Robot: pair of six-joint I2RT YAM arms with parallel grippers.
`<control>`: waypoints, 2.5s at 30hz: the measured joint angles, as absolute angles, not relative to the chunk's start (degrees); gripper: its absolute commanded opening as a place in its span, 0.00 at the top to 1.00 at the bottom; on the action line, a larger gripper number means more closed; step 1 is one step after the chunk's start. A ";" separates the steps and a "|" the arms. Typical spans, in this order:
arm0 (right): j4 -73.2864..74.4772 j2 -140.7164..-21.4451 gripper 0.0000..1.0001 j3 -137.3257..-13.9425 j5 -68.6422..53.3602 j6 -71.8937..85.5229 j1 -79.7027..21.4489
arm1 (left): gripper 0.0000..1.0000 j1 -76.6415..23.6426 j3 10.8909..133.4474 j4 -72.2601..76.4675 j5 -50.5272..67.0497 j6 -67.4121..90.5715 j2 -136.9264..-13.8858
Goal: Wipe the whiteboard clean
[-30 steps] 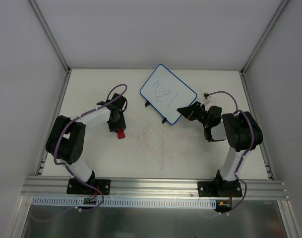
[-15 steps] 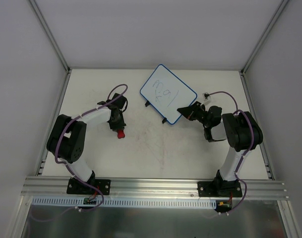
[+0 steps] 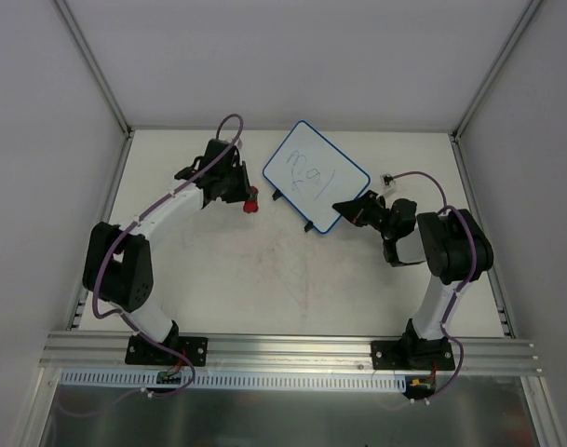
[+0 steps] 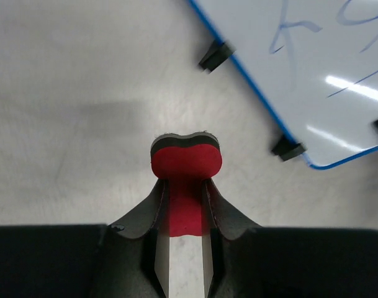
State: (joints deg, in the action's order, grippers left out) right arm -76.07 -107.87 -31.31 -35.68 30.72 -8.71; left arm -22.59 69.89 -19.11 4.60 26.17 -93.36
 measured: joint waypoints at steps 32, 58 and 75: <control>-76.07 -107.85 1.00 -31.33 -36.12 30.63 -8.71 | 1.00 -26.59 114.78 -2.66 16.29 23.55 -130.50; -75.99 -107.85 1.00 -31.40 -36.25 31.20 -8.71 | 1.00 -19.05 103.07 -6.33 5.93 29.17 -129.95; -75.88 -107.85 1.00 -31.40 -36.27 31.31 -8.64 | 1.00 -28.56 112.40 -6.85 9.96 20.45 -131.09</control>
State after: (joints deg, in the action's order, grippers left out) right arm -75.88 -107.85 -31.40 -36.27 31.31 -8.64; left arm -28.56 112.40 -6.85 9.96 20.45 -131.09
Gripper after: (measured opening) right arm 0.074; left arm 0.165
